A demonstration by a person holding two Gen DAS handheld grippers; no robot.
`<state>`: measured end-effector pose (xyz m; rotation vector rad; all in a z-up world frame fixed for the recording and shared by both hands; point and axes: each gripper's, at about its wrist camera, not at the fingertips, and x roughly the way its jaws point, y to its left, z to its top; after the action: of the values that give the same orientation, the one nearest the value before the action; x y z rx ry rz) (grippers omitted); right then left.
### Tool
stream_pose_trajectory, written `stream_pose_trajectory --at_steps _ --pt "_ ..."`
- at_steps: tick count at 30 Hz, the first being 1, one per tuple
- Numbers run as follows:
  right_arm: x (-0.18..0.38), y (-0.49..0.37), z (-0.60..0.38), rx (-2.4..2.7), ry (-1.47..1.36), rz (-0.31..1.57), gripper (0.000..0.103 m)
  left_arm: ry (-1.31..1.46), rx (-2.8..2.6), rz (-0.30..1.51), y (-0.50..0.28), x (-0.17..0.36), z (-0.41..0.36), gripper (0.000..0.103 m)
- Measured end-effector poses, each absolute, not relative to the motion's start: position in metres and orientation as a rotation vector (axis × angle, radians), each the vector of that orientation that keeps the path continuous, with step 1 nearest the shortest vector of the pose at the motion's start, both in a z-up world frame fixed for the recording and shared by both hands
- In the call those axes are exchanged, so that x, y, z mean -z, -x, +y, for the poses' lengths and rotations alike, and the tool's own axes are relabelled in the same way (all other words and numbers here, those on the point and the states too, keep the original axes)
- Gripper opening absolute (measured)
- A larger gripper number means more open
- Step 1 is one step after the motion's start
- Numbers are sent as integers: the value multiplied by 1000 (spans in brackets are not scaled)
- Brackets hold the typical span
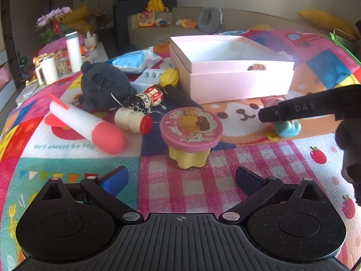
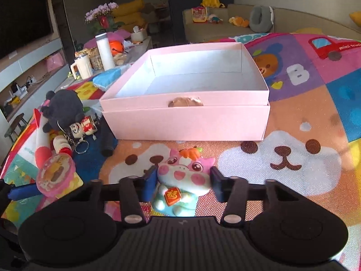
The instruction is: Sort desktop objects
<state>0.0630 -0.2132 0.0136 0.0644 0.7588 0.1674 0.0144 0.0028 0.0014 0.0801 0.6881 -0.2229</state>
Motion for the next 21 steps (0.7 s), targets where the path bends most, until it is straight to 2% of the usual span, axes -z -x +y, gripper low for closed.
stream_pose_trajectory --at_steps 5,7,8,9,14,16,21 --pt "-27 -31 -224 -202 -46 734 48 -46 231 579 -11 -18 0 102" --pt "-33 -18 -230 -213 -43 735 48 -73 238 571 -16 -19 -7 91" --pt "-36 -12 -231 -216 -38 736 48 -92 240 579 -19 -18 -11 73" --pt "-37 -8 -232 -219 -33 736 48 -103 242 591 -22 -16 -14 68" --pt "-42 13 -236 -239 -15 740 48 -125 238 581 -24 -13 -18 67" --pt "-43 19 -235 -246 -14 740 48 -119 238 568 -22 -15 -15 61" --pt "-54 34 -227 -284 16 723 48 -141 264 545 -8 -30 -10 61"
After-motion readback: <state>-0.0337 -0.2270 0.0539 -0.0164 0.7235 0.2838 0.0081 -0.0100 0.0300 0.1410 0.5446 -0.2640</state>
